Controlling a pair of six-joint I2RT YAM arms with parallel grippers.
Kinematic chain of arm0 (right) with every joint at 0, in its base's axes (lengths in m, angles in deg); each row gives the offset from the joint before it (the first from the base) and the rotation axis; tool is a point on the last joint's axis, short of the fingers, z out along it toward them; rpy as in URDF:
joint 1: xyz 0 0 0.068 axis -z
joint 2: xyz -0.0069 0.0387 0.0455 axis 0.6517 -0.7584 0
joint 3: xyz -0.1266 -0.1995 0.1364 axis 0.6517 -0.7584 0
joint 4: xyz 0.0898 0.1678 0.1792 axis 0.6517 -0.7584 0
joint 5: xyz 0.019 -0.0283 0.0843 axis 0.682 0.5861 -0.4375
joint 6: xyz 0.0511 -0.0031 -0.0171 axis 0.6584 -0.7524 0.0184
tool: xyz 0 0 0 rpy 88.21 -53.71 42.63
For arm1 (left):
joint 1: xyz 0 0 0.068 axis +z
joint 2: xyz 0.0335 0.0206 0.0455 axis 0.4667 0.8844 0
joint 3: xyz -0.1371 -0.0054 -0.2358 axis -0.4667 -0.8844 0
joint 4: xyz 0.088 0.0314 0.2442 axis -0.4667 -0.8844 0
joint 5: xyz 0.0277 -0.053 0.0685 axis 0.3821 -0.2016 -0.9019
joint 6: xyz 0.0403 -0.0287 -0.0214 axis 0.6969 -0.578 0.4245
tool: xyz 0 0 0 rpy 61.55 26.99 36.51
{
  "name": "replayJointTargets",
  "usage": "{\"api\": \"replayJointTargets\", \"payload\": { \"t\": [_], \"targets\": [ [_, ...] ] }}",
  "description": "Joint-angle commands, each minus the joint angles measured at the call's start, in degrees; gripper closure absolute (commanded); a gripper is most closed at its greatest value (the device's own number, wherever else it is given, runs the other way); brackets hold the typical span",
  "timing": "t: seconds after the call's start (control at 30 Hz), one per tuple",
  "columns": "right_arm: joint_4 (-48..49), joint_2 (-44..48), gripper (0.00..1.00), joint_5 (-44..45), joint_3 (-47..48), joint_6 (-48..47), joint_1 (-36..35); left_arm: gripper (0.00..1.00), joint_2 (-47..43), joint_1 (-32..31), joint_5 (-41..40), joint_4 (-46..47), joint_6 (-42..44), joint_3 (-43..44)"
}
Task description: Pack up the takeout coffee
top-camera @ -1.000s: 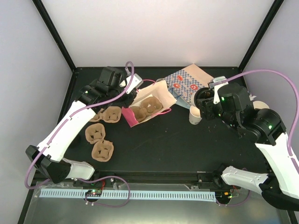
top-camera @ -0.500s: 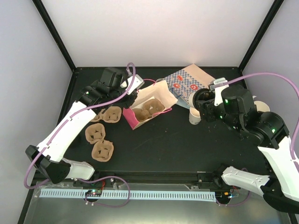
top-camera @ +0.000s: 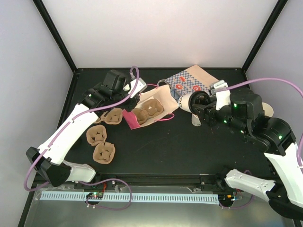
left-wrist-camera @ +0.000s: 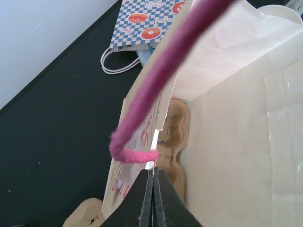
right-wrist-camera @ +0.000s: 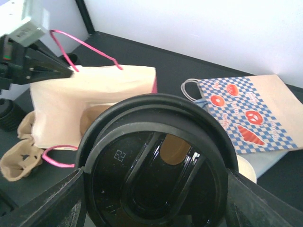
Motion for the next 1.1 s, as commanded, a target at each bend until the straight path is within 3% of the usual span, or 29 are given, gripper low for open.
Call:
{"api": "replayJointTargets", "payload": {
  "t": [0.0, 0.57, 1.07],
  "targets": [
    [4.6, -0.5, 0.36, -6.4, -0.6, -2.2, 0.3, 0.99, -1.5, -1.0, -0.4, 2.4, 1.0, -0.4],
    [12.0, -3.3, 0.39, -17.7, -6.5, -3.4, 0.2, 0.98, -5.0, -3.3, -0.6, 5.2, 0.8, -5.1],
    [13.6, -1.4, 0.39, -14.7, -15.2, -1.9, -4.8, 0.98, -6.9, -6.0, -1.0, 7.9, 0.5, -8.2]
  ]
}}
